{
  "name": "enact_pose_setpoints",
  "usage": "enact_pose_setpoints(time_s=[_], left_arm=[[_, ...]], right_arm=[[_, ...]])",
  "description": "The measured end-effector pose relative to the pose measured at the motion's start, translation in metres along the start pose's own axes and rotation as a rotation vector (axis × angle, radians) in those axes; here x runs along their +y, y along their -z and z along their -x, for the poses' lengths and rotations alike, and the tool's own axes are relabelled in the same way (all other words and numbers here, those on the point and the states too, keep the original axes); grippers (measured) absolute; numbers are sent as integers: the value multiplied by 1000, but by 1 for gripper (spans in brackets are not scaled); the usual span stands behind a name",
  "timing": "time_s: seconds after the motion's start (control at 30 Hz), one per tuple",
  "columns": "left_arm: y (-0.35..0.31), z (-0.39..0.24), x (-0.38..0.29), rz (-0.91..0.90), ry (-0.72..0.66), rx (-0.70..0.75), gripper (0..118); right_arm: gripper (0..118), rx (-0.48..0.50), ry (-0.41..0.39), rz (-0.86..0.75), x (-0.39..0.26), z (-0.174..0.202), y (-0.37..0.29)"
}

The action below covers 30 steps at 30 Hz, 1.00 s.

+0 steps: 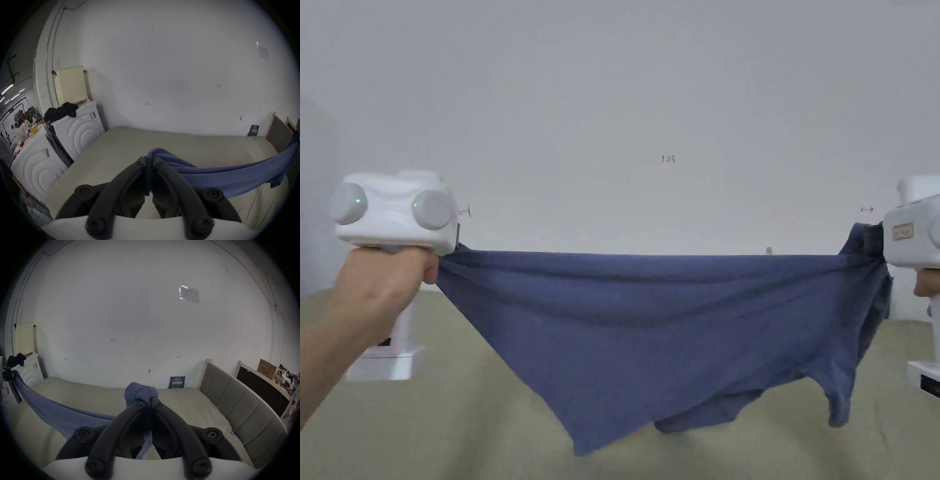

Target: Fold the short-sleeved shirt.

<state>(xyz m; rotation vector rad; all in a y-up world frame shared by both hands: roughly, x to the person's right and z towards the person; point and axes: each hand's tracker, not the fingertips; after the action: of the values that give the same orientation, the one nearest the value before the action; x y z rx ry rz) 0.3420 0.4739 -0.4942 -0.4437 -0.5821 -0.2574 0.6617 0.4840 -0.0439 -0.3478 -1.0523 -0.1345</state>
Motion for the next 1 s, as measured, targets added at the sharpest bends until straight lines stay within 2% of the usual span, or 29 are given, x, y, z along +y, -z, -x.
enact_pose_setpoints(time_s=[0.07, 0.17, 0.3, 0.4, 0.6, 0.73, 0.83, 1.0], left_arm=[[12, 1, -27, 39, -4, -9, 5], [24, 4, -77, 137, 19, -75, 5], [12, 15, -151, 192, 10, -84, 5], [-17, 29, -207, 230, 2, -110, 5], [-91, 60, -305, 251, 60, -120, 5], [-130, 79, -341, 307, 47, -148, 5], [-165, 93, -365, 318, 46, -171, 5], [-193, 106, -393, 341, 73, -177, 5]], right_arm=[[7, 15, 19, 33, -28, 1, 6], [7, 37, -1, 110, -78, 3, 6], [7, 56, 73, 181, -150, 1, -22], [7, 65, 62, 219, -199, -4, -59], [7, 86, 92, 294, -289, -23, -149], [7, 73, 171, 321, -329, -45, -201], [7, 78, 158, 343, -354, -56, -240], [7, 92, 183, 387, -387, -68, -271]])
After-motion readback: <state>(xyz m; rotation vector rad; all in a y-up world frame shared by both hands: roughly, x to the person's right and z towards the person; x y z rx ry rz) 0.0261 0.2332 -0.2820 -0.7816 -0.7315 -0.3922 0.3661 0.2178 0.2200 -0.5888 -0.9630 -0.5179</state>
